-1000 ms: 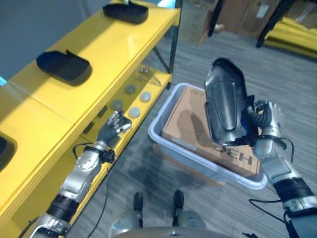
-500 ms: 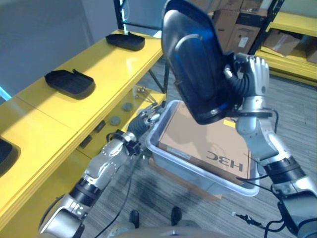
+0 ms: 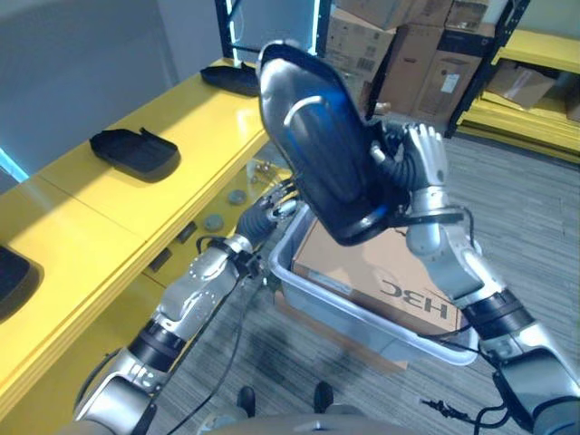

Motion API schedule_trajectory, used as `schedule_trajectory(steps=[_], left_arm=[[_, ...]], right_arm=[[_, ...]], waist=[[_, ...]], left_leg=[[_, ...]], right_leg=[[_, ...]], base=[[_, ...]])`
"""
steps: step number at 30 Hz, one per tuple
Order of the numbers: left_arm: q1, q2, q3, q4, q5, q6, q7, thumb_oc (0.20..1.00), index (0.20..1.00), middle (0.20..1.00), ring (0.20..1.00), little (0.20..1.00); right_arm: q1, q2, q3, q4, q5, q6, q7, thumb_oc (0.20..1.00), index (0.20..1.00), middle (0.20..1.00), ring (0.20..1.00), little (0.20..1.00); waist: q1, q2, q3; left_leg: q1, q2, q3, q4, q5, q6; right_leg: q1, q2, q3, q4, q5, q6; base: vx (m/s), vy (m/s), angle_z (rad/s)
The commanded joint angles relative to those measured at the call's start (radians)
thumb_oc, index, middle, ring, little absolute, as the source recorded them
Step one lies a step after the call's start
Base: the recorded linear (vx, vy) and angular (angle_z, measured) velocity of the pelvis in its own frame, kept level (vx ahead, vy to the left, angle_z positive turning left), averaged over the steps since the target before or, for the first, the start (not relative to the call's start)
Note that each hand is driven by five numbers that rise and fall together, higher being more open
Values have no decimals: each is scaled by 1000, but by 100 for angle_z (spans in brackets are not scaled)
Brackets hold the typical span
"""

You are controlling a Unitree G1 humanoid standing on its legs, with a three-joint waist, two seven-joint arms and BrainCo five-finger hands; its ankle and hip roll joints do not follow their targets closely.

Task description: Move parts from the plastic box to the shelf.

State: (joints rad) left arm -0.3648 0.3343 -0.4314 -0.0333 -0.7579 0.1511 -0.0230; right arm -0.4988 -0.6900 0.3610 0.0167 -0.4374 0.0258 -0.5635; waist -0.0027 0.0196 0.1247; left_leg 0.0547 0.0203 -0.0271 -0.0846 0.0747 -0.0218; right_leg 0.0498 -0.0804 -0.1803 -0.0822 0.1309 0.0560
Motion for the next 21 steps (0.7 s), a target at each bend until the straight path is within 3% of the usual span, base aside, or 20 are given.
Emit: schedule_trajectory(steps=[1,10,21], left_arm=[[-87,-5,-20,-27,46,-78,19,1000,1000,1000,1000,1000],[-107,-9,-32,-35,63,-89,43,1000,1000,1000,1000,1000],[-102,-23,-11,-50,39,-125,84,1000,1000,1000,1000,1000]], right_arm=[[-159,18,23,21,15,-32,-15,200,200,200,200,200],[-171,83,74,33,51,-52,-3,200,200,200,200,200],[-119,156,92,-6,180,-130,73,200,200,200,200,200]], waist=[[16,-26,-50],[19,-26,-52],[18,-27,-48]], left_leg=[[15,62,41,-3,-15,-29],[11,61,40,-3,-15,-27],[11,62,40,-3,-14,-26]], right_leg=[[52,-58,14,-3,-56,43],[47,-59,17,-5,-52,44],[43,-62,21,-5,-50,43]], base=[[0,0,0],[-14,4,0],[-7,2,0]])
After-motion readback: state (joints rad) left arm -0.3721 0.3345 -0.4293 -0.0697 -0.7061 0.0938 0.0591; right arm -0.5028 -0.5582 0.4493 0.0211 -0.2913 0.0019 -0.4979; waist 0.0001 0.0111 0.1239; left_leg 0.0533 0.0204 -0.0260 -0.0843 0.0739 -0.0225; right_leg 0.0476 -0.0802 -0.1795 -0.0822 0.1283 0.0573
